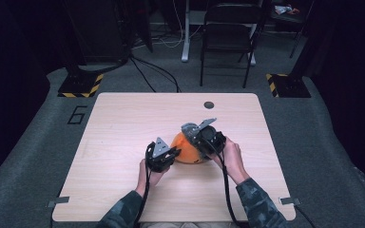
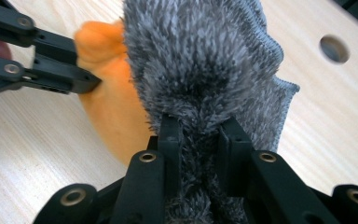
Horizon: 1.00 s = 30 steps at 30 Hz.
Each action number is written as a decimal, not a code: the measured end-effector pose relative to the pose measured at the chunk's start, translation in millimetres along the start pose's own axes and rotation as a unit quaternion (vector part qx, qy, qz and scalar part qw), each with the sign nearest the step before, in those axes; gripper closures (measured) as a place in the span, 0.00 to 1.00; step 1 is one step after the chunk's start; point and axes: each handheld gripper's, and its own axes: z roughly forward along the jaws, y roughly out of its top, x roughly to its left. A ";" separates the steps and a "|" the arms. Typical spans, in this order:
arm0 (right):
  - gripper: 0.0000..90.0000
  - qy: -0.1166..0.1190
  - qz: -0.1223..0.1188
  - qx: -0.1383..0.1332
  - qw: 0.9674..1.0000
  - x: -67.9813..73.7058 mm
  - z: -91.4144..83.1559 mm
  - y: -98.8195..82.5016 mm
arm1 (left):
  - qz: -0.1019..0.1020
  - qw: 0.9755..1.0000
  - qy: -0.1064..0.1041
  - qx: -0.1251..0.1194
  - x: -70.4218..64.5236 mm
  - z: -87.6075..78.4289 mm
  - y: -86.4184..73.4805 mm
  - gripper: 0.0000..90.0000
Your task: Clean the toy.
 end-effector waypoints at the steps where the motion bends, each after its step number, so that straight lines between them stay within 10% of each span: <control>1: 0.82 0.006 0.004 -0.003 1.000 -3.6 1.2 -1.4 | 0.000 1.000 -0.001 0.001 0.3 0.2 0.1 0.90; 11: 0.83 0.029 0.062 0.076 0.995 -32.0 27.1 -21.8 | -0.020 1.000 -0.005 0.001 5.9 1.1 -2.0 0.90; 23: 0.82 0.025 0.072 0.146 0.986 -37.6 68.8 -44.3 | -0.027 1.000 -0.004 -0.002 9.7 0.9 -3.5 0.89; 30: 0.83 0.017 0.076 0.141 0.987 -46.2 51.8 -37.5 | -0.040 0.999 0.002 -0.008 15.0 0.6 -5.7 0.88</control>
